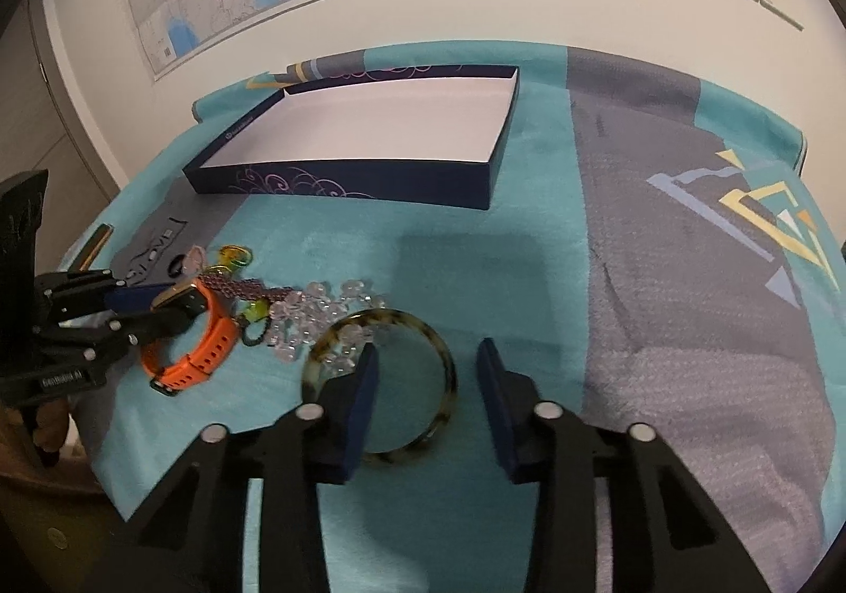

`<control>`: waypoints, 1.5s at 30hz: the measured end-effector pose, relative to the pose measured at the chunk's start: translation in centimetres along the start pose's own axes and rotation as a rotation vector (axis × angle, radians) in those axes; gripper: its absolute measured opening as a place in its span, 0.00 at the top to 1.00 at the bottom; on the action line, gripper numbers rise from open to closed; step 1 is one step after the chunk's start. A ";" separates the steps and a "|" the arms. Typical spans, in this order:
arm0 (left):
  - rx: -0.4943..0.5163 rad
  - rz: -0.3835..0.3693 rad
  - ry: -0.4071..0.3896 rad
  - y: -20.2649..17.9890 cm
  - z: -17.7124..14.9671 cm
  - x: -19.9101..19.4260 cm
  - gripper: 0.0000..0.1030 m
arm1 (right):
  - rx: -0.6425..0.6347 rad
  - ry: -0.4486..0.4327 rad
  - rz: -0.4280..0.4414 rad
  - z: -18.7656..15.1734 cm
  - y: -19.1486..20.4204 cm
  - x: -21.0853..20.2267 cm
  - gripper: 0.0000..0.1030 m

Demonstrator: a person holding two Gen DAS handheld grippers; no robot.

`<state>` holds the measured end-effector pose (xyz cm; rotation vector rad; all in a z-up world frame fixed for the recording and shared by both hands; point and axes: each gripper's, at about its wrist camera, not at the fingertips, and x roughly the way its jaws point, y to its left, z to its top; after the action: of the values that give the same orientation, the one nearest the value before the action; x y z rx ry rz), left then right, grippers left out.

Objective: Organize jewelry
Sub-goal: 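Grasp the orange watch band with the left tool while the right tool grasps the tortoiseshell bangle, then carry the watch with the left tool into the box while the right tool places the bangle beside it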

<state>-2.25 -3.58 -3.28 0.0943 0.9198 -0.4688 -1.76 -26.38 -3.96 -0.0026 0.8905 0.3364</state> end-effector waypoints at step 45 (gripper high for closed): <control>0.277 0.169 0.019 10.8 19.8 10.1 0.83 | 0.239 0.033 0.099 20.5 -3.4 15.3 0.94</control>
<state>22.35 -2.87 -0.40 0.4258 0.8534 -0.4366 23.74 -22.31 -3.09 0.2581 0.9612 0.3206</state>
